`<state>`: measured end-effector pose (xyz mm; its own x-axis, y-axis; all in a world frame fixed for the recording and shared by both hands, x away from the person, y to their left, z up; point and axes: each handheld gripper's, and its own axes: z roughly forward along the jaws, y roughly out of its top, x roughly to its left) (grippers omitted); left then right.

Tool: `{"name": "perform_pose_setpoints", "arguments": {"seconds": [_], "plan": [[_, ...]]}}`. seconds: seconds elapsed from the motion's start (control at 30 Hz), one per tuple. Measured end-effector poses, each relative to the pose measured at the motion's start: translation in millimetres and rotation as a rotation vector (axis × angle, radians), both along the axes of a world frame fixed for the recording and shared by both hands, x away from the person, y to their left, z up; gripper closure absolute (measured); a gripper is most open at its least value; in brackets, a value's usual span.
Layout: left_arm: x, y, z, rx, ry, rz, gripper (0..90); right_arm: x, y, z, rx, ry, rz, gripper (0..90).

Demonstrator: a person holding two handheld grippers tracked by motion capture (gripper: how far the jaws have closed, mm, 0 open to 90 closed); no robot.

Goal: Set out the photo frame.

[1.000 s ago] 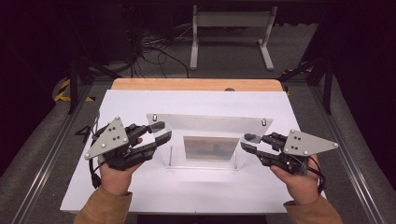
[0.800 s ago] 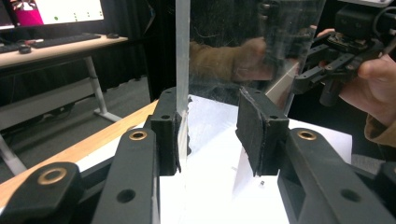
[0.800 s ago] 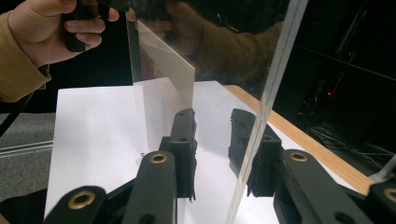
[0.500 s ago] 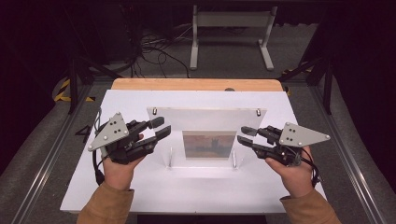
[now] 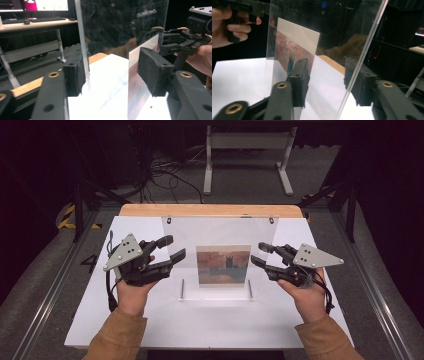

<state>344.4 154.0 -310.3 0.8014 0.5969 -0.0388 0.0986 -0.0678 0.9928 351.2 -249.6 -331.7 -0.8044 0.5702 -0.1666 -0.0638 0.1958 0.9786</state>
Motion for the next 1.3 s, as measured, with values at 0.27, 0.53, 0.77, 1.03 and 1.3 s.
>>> {"name": "perform_pose_setpoints", "arguments": {"seconds": [0.27, 0.53, 0.77, 1.03, 1.3], "plan": [[8.6, -1.4, -7.6, 0.028, 0.012, 0.032, 32.5, 8.9, -3.1, -5.3, 0.037, 0.019, -0.045, 39.0], [4.2, 10.0, -12.4, 0.064, 0.043, 0.072, 20.7, 1.8, -14.3, -1.4, 0.047, 0.045, -0.073, 34.4], [-12.5, 24.2, -14.8, 0.123, 0.044, 0.087, 12.9, -16.8, -28.9, 8.1, 0.014, 0.054, -0.109, 34.8], [-26.3, 47.3, -27.2, 0.149, 0.09, 0.115, 8.1, -35.9, -52.3, 12.9, 0.018, 0.097, -0.13, 30.3], [-28.7, 70.0, -43.8, 0.166, 0.142, 0.136, 5.1, -42.4, -68.9, 0.6, 0.014, 0.162, -0.191, 19.1]]}}
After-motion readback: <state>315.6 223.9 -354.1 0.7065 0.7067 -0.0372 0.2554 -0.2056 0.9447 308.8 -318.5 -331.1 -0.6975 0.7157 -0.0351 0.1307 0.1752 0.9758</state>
